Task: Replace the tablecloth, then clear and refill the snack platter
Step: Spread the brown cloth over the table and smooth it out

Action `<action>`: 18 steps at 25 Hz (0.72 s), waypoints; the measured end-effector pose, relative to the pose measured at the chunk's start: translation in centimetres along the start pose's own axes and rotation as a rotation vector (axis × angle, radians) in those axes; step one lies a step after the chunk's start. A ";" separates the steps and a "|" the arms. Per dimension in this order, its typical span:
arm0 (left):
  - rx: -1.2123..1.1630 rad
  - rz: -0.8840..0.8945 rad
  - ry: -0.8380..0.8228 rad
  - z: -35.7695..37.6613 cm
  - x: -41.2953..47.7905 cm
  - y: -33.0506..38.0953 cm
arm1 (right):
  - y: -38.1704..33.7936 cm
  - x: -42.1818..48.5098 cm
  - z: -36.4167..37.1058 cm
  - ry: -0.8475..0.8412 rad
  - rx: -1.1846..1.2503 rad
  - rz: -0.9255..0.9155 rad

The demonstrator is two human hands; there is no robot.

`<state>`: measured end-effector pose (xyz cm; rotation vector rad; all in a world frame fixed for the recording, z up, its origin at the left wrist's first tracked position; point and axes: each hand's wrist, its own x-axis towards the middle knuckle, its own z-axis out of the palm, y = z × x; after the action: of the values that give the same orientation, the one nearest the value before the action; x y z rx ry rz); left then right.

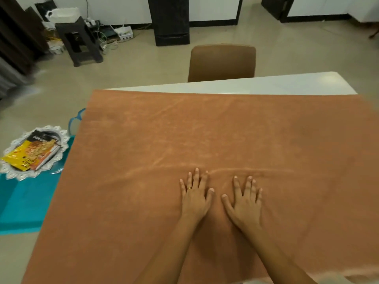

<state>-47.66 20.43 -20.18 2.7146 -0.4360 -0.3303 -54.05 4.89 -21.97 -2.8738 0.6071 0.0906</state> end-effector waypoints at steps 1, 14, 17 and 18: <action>0.014 0.000 0.022 0.7 0.8 1.1 | 0.6 0.4 0.0 0.011 0.016 -0.032; 0.129 -0.335 0.049 3.1 9.4 9.6 | 23.5 12.9 -6.1 0.113 0.150 0.570; 0.157 -0.324 0.085 3.1 10.8 9.8 | 24.5 15.7 -5.8 0.082 0.059 0.509; 0.156 -0.327 0.097 3.1 11.2 9.9 | 24.4 16.6 -5.8 0.089 0.053 0.508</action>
<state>-40.71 6.90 -21.00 2.9384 0.0131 -0.2571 -48.73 -24.72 -22.47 -2.6138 1.3195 0.0207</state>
